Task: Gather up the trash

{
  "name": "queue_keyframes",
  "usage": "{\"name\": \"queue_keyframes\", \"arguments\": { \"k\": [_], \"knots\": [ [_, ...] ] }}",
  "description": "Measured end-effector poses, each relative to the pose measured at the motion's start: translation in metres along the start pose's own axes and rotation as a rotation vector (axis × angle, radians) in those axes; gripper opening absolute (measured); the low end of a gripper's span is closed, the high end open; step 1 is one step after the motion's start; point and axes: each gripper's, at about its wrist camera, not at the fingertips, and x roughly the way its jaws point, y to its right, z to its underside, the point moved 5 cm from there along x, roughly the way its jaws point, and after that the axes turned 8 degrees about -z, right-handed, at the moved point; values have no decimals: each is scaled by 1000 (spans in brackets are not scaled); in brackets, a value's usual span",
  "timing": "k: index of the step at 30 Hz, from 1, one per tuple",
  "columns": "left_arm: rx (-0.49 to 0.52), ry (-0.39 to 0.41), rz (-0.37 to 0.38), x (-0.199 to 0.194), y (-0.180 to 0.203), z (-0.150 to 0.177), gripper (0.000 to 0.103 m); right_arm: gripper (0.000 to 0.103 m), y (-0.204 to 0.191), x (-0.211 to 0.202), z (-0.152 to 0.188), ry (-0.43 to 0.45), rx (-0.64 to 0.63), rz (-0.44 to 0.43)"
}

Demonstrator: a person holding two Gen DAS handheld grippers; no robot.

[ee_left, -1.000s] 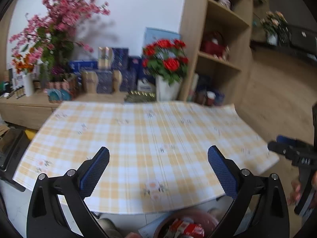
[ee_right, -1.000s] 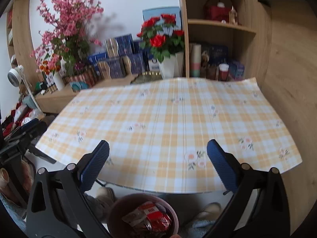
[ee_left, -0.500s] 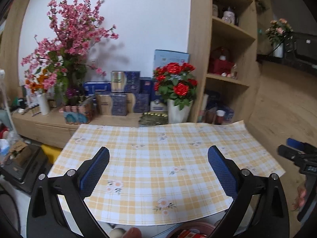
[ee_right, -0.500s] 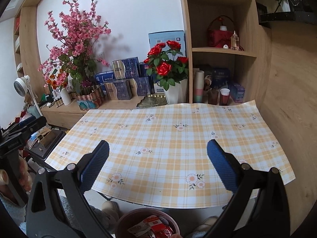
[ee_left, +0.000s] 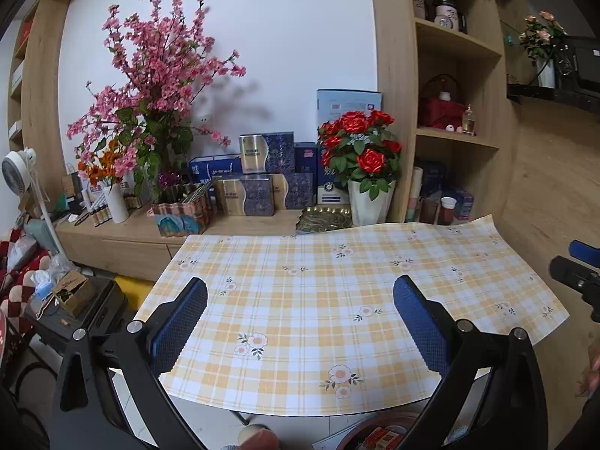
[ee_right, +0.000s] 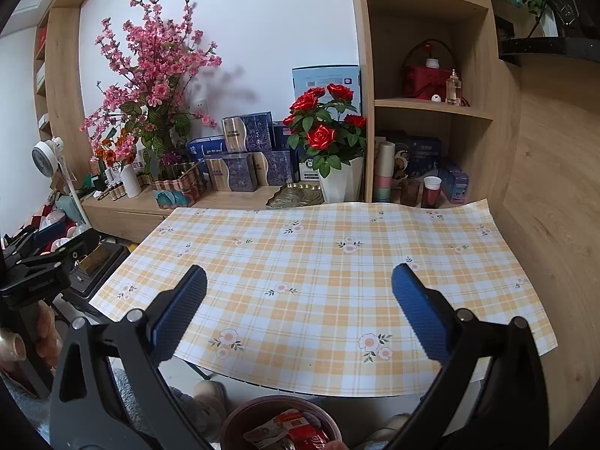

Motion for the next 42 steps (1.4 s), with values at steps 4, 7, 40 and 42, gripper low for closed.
{"name": "queue_keyframes", "arguments": {
  "k": [4,7,40,42],
  "knots": [
    [-6,-3,35,-6,0,1,97,97,-2,1,0,-5,0,-5],
    [-3,-5,54,-9,0,2,97,97,-4,1,1,-5,4,-9],
    [21,-26,27,-6,-6,4,97,97,0,1,4,-10,-2,25],
    [26,-25,25,-6,-6,4,97,97,0,0,3,-8,-6,29]
  ]
}}
